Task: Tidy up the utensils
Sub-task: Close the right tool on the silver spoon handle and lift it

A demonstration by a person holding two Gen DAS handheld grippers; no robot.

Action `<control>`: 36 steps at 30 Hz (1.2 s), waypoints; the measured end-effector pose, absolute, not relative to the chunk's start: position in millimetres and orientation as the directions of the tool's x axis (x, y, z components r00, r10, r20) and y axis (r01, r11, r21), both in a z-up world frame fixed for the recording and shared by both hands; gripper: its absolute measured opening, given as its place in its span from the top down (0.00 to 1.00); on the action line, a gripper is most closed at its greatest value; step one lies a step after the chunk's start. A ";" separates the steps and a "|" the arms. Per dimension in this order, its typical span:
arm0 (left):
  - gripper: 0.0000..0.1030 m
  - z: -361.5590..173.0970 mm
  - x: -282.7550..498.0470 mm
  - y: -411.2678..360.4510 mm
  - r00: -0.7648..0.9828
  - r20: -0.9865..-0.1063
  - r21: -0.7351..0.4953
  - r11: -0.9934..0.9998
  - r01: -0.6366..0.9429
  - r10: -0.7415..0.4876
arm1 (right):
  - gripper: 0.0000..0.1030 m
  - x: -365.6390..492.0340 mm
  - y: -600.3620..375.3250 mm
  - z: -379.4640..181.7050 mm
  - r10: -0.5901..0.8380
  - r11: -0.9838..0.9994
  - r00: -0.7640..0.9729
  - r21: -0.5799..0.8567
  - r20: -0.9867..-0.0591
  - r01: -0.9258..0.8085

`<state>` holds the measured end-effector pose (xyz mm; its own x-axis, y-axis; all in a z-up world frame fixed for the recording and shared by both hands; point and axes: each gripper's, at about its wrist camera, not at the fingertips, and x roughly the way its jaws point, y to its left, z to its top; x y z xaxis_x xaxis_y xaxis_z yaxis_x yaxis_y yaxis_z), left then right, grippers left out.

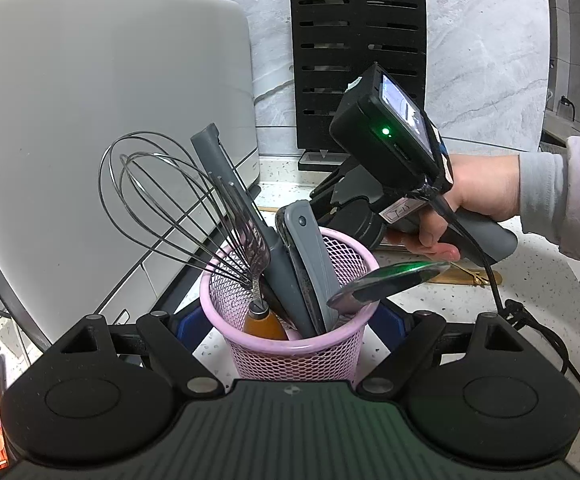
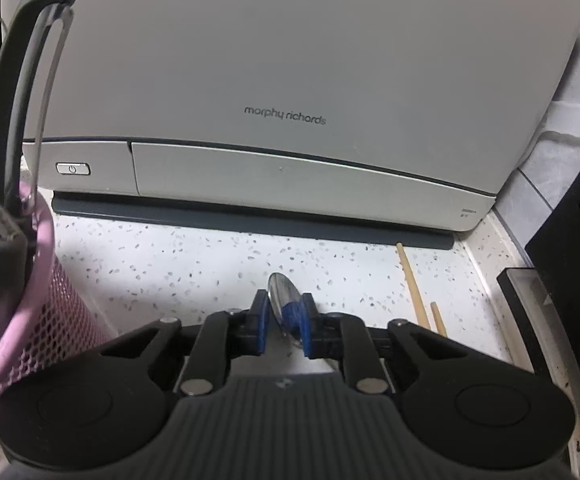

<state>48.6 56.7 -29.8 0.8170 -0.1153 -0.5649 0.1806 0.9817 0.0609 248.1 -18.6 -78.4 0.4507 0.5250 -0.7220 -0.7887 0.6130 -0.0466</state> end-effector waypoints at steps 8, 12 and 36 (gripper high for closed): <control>0.04 -29.8 49.7 57.1 0.817 -0.566 0.062 0.982 0.180 -0.114 | 1.00 240.0 -20.9 -74.0 0.491 0.620 0.506 -0.123 -0.709 -0.775; 0.04 -29.8 49.7 57.5 0.816 -0.566 0.061 0.982 0.180 -0.115 | 1.00 236.9 -27.0 -64.1 0.480 0.645 0.546 -0.145 -0.687 -0.750; 0.06 -27.8 54.3 59.9 0.811 -0.572 0.025 0.986 0.165 -0.121 | 1.00 141.3 -127.1 49.6 0.626 0.756 0.755 0.387 -0.193 -0.528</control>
